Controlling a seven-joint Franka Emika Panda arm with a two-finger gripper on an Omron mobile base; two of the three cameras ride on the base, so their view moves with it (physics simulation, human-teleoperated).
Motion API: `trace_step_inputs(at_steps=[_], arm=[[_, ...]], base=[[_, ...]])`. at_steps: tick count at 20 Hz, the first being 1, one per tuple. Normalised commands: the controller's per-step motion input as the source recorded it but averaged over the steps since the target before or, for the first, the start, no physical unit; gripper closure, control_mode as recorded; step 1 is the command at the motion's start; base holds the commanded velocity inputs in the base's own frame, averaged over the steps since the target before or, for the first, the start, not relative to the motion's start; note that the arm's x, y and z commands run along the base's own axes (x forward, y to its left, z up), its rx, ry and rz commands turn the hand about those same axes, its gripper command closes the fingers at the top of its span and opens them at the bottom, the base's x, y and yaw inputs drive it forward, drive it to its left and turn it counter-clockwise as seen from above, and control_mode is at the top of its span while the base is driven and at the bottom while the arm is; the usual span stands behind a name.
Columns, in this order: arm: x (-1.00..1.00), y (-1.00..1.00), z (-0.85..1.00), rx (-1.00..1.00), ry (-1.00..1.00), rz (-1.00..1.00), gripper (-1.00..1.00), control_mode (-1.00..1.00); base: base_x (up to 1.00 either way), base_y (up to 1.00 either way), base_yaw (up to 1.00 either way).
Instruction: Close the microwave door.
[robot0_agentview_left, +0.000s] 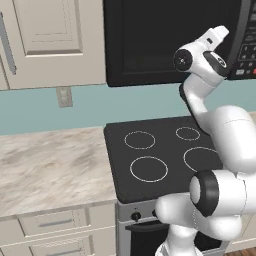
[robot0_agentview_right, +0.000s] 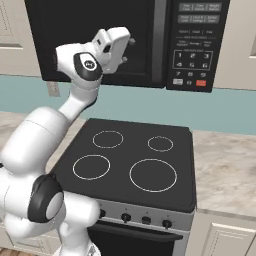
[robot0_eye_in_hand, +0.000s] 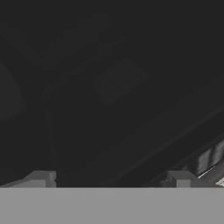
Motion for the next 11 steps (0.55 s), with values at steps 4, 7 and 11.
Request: trace_step_inputs(at_steps=[4, 7, 11], arm=[[0.63, -0.20, 0.00, 0.05, 0.06, 0.04, -1.00, -1.00], [0.07, -0.03, 0.00, 0.02, 0.01, 0.03, -1.00, -1.00], [0.00, 0.00, 0.00, 0.00, 0.00, 0.01, -1.00, -1.00]], base=[[0.00, 0.00, 0.00], [0.00, 0.00, 0.00], [0.00, 0.00, 0.00]])
